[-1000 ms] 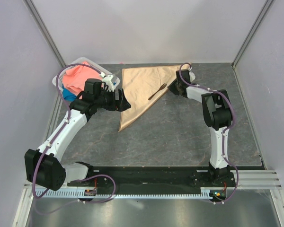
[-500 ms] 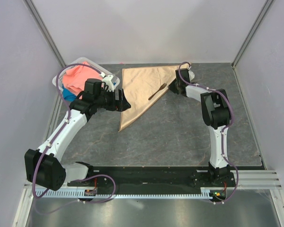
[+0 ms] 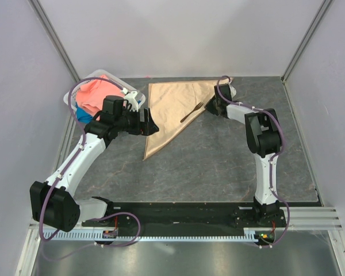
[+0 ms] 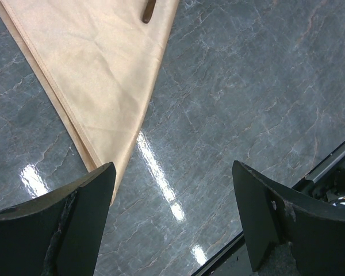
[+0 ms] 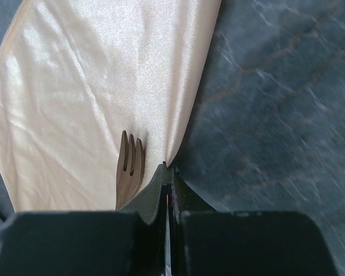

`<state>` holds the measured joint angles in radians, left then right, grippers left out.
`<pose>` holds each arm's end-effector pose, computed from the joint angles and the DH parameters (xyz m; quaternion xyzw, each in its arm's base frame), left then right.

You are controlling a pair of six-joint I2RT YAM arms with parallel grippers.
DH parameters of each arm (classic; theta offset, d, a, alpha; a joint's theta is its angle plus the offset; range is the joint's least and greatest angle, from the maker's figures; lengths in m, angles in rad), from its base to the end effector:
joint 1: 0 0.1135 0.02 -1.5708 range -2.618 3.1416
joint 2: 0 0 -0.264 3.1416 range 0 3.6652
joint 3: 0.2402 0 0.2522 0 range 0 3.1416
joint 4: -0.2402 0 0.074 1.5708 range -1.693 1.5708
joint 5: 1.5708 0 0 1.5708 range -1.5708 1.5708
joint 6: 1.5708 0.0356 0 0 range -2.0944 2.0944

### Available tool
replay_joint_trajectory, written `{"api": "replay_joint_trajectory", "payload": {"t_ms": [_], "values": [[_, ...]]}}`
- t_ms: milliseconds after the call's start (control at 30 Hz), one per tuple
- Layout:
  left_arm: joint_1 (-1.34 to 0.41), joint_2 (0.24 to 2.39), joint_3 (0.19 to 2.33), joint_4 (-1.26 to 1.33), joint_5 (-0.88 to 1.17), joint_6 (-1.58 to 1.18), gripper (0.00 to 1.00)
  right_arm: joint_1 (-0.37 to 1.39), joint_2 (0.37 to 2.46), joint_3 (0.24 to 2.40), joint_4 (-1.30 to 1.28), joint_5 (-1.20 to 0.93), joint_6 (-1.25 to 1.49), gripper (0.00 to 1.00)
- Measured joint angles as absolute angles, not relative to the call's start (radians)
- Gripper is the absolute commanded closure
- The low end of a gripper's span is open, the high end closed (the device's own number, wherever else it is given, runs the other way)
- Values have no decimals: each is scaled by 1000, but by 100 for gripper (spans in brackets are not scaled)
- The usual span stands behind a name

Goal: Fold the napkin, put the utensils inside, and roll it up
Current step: Fold the napkin

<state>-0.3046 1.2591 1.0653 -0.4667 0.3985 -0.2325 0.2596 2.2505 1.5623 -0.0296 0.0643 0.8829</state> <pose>0.2585 -0.0957 0.3109 0.1187 0.8767 -0.2857 0.3683 0.4797 0.1250 0.1375 0.2917 0.8620 0.1989 0.3637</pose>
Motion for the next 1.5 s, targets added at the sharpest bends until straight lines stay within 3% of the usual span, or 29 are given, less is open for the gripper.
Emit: {"api": "replay_joint_trajectory", "payload": {"t_ms": [433,667,700,733,833,900,1133,1500], "values": [[-305,1234,1065,-469,399,-232,11,260,1969,1235,-167,158,869,100],[-305,1217,1065,-467,410,-233,11,260,1714,955,-260,201,860,98],[-305,1216,1065,-466,418,-233,11,260,1670,912,-273,202,860,92],[-305,1215,1065,-465,423,-233,11,260,1631,874,-287,203,859,73],[-305,1214,1065,-462,431,-233,11,259,1521,807,-360,205,857,33],[-305,1214,1065,-462,436,-233,11,254,1463,803,-405,209,839,27],[-305,1214,1065,-461,448,-233,11,101,1286,840,-502,242,751,28],[-305,1219,1064,-462,446,-232,11,-449,1345,729,-359,22,656,37]]}}
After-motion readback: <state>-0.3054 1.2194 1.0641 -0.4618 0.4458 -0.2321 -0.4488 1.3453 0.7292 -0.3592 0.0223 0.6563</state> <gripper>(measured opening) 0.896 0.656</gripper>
